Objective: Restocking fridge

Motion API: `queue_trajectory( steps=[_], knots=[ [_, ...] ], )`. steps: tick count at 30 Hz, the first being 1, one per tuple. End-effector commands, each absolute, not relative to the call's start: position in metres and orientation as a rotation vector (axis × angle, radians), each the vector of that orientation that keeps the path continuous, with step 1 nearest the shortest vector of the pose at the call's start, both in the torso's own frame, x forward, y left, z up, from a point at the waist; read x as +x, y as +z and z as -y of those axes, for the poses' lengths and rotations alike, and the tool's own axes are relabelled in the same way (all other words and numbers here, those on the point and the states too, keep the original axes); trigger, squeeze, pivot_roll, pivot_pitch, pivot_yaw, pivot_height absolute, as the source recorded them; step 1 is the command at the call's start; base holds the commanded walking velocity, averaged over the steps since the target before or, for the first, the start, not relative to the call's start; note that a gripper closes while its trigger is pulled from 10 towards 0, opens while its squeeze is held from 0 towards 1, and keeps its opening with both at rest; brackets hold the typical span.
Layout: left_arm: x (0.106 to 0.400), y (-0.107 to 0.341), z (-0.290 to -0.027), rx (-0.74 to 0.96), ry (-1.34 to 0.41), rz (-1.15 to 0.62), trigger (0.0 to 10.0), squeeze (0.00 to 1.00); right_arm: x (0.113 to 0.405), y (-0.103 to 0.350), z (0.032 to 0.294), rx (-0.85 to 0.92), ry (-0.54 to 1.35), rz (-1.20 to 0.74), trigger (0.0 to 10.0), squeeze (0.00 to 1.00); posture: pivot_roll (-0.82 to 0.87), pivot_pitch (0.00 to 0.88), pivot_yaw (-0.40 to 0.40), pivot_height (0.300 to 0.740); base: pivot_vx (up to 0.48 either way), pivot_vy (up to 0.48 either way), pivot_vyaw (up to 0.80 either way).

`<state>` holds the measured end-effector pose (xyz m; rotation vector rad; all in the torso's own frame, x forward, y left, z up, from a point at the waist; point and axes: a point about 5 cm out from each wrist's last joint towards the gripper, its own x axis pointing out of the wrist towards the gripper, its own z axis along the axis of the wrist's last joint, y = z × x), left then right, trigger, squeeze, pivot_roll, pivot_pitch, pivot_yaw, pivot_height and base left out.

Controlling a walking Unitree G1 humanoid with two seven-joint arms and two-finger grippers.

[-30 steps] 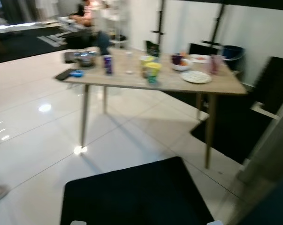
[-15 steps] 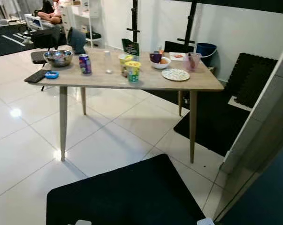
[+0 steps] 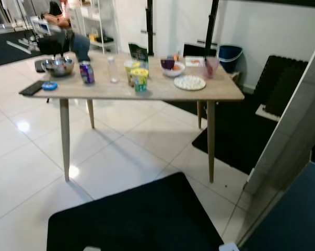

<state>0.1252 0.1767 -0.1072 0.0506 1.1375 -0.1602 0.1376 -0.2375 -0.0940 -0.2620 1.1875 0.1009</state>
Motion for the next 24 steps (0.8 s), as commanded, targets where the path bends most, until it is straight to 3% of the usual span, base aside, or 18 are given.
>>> queue_trajectory(
  steps=[1,8,9,17,18,22,23,24],
  knots=[
    [0.114,-0.111,-0.174,0.052,-0.175,-1.187,10.0,0.00,0.140,-0.094,0.235,-0.286,0.109,-1.182,10.0,0.00,-0.02,0.000,-0.038,0.740,0.000,0.000,0.00],
    [0.116,-0.110,-0.176,0.049,-0.155,-1.171,10.0,0.00,0.134,-0.093,0.248,-0.321,0.072,-1.186,10.0,0.00,-0.02,0.000,-0.037,0.740,0.000,0.000,0.00],
    [0.117,-0.110,-0.176,0.045,-0.149,-1.167,10.0,1.00,0.134,-0.092,0.250,-0.282,0.071,-1.178,10.0,1.00,-0.02,0.000,-0.037,0.740,0.000,0.000,0.00],
    [0.115,-0.111,-0.177,0.059,-0.134,-1.178,10.0,1.00,0.132,-0.091,0.255,-0.294,0.054,-1.180,10.0,1.00,-0.02,0.000,-0.036,0.740,0.000,0.000,0.00],
    [0.115,-0.111,-0.177,0.061,-0.136,-1.181,10.0,0.00,0.133,-0.093,0.248,-0.270,0.062,-1.181,10.0,0.00,-0.02,0.000,-0.036,0.740,0.000,0.000,0.00],
    [0.114,-0.111,-0.177,0.067,-0.142,-1.188,10.0,0.00,0.135,-0.095,0.237,-0.260,0.073,-1.183,10.0,0.00,-0.02,0.000,-0.039,0.740,0.000,0.000,0.00],
    [0.114,-0.111,-0.176,0.067,-0.142,-1.187,10.0,0.00,0.136,-0.096,0.234,-0.262,0.087,-1.181,10.0,0.48,-0.02,0.000,-0.039,0.740,0.000,0.000,0.00],
    [0.114,-0.111,-0.176,0.067,-0.142,-1.187,10.0,0.00,0.136,-0.096,0.234,-0.262,0.087,-1.181,10.0,0.48,-0.02,0.000,-0.039,0.740,0.000,0.000,0.00]
  ],
)
